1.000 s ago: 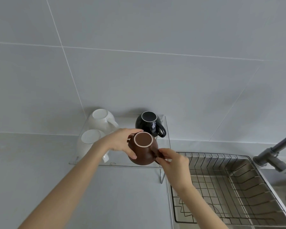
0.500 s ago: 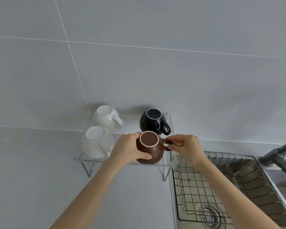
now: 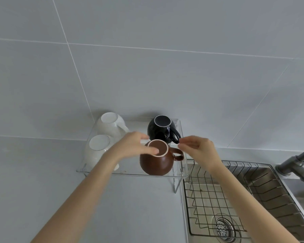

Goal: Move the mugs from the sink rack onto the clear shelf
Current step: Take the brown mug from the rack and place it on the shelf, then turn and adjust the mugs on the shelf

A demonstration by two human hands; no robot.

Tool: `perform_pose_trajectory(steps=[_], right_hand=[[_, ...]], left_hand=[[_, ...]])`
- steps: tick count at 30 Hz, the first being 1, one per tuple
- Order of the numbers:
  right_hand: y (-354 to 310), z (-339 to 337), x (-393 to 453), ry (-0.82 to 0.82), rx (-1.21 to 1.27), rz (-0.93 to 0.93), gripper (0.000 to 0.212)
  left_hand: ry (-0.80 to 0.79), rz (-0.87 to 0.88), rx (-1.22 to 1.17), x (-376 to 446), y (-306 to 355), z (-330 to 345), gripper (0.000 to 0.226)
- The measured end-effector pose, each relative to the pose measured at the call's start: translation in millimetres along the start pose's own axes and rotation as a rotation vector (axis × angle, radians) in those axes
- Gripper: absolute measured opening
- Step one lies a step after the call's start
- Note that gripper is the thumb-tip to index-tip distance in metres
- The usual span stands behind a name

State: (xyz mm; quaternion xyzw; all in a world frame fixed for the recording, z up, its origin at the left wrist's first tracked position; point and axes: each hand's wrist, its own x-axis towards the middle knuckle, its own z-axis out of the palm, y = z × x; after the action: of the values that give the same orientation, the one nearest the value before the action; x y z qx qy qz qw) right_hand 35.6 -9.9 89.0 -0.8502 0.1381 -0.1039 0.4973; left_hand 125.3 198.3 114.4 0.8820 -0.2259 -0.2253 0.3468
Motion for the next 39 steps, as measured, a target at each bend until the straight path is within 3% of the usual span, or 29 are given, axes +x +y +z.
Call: perform_pose_trajectory(steps=[4,7,9,10,15,24,39], right_hand=[[-8.3,7.8,18.4,0.239,-0.053,-0.008,0.020],[-9.9,22.4,29.3,0.181,-0.130,0.026,0.027],[-8.0,31.1,32.3,0.154,-0.217,0.000,0.010],[-6.0,33.8,34.2,0.150,-0.263,-0.012,0.003],[1.9,30.7,45.4,0.098,-0.294,-0.023,0.010],[-8.1,23.1,77.7,0.035,-0.251,-0.056,0.023],[0.6,21.6,82.5,0.044,-0.223,-0.078,0.026]], left_hand=[[0.064,0.055,-0.207,38.6,8.3,-22.2,0.060],[0.053,0.058,-0.231,66.2,9.0,-17.6,0.077],[0.025,0.057,-0.231,76.0,6.5,-9.9,0.080],[0.007,0.068,-0.244,81.5,4.4,-6.5,0.076],[0.042,0.119,-0.252,90.0,-2.5,0.0,0.056],[0.402,0.060,-0.073,73.3,5.8,12.7,0.046],[0.456,0.033,-0.086,72.1,4.3,19.3,0.042]])
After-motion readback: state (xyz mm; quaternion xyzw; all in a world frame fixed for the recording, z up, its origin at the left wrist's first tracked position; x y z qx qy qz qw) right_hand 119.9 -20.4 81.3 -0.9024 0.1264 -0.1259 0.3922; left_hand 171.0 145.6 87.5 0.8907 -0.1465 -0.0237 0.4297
